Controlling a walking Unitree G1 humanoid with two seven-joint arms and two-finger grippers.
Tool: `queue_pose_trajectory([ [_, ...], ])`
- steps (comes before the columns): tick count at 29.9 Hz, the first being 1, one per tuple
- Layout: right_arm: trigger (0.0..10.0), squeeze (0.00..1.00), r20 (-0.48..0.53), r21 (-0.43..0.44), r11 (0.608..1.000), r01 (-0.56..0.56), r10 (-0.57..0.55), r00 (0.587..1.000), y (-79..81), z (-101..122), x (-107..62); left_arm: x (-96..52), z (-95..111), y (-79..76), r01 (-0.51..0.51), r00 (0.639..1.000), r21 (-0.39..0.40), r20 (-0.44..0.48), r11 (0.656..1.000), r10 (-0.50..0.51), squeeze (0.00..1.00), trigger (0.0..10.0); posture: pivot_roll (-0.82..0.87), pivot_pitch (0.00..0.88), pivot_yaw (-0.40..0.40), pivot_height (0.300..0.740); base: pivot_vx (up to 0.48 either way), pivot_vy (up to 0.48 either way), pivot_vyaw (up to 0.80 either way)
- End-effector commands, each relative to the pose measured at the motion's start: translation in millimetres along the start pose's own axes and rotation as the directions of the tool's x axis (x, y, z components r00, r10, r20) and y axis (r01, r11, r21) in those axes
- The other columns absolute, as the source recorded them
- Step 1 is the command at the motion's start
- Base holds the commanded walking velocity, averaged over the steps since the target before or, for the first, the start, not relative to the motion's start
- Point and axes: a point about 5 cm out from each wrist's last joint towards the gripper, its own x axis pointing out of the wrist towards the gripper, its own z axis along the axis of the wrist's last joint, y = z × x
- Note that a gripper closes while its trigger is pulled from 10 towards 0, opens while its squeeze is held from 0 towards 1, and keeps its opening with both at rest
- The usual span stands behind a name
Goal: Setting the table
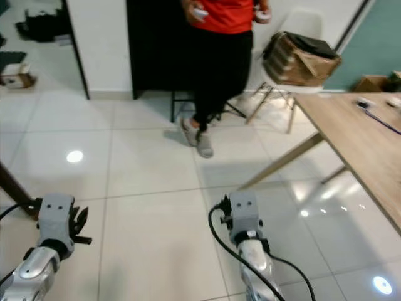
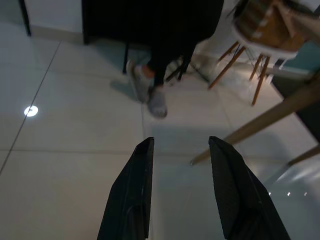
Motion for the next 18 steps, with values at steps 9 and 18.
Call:
queue_pose_trajectory([
  [9,10.0,0.00,-0.028,0.019,0.999,0.035,-0.034,0.999,-0.9,-8,-0.4,0.6,-2,5.1,0.008,1.000,0.022,-0.015,1.000,-0.008,0.00,10.0,-0.01,0.043,0.039,0.740,0.000,0.000,-0.80],
  [18,10.0,0.00,-0.020,0.019,1.000,0.017,-0.017,1.000,3.3,-6,0.2,4.7,0,2.3,0.010,1.000,0.018,-0.002,1.000,-0.010,0.00,10.0,-0.03,0.048,0.019,0.740,0.000,0.000,-0.80],
])
